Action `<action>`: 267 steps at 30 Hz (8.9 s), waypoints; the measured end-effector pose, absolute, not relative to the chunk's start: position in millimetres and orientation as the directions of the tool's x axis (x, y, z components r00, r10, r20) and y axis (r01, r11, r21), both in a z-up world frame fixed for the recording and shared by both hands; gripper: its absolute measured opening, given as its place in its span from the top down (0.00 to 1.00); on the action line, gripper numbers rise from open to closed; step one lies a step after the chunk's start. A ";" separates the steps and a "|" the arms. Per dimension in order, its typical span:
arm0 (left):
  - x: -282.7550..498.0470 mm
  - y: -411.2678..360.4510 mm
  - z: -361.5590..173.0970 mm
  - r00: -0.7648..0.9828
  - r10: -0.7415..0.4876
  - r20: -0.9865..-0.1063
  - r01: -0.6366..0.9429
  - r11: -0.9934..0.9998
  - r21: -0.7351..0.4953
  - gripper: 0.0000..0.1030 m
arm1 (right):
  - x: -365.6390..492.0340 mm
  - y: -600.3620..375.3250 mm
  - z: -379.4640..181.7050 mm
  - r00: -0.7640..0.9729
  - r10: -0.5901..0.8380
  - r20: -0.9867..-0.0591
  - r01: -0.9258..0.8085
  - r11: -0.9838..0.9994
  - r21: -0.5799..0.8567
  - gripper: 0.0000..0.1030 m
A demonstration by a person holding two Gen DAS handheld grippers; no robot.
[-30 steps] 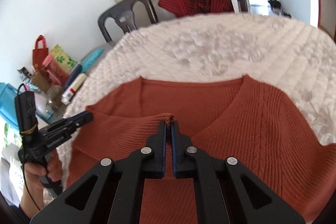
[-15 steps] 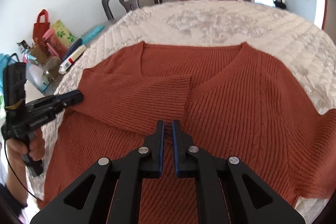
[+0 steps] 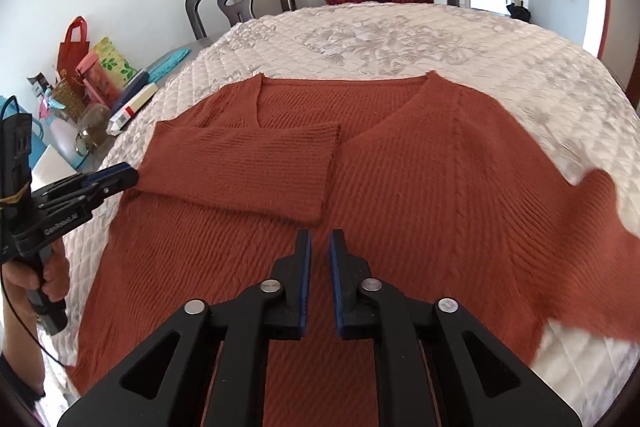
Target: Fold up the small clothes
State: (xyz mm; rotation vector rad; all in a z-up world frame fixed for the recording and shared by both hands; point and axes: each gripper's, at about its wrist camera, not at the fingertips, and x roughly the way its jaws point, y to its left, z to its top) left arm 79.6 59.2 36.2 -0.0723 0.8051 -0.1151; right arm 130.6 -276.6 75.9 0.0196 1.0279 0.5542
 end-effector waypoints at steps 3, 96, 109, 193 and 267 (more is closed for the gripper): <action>60.4 55.2 41.5 0.696 -0.133 -0.706 0.068 0.990 -0.120 0.61 | 114.3 -291.1 84.9 0.408 0.465 -0.786 -0.419 0.860 0.291 0.74; 72.3 -23.2 11.7 0.621 -0.217 -0.754 0.146 0.976 -0.160 0.33 | 137.8 -380.2 114.6 0.564 0.533 -0.631 -0.211 0.832 0.513 0.88; 83.3 -45.2 32.0 0.551 -0.470 -0.689 0.269 0.882 -0.386 0.33 | 95.3 -368.3 93.8 0.452 0.612 -0.649 -0.345 0.791 0.506 0.85; 127.4 -33.3 25.4 0.566 -0.405 -0.718 0.234 0.914 -0.331 0.78 | 150.1 -372.1 80.7 0.504 0.374 -0.779 -0.283 0.923 0.260 0.90; -52.4 57.1 5.5 0.648 -0.298 -0.701 0.022 0.927 -0.375 0.59 | 11.7 -393.1 69.0 0.412 0.558 -0.720 -0.282 0.830 0.482 0.60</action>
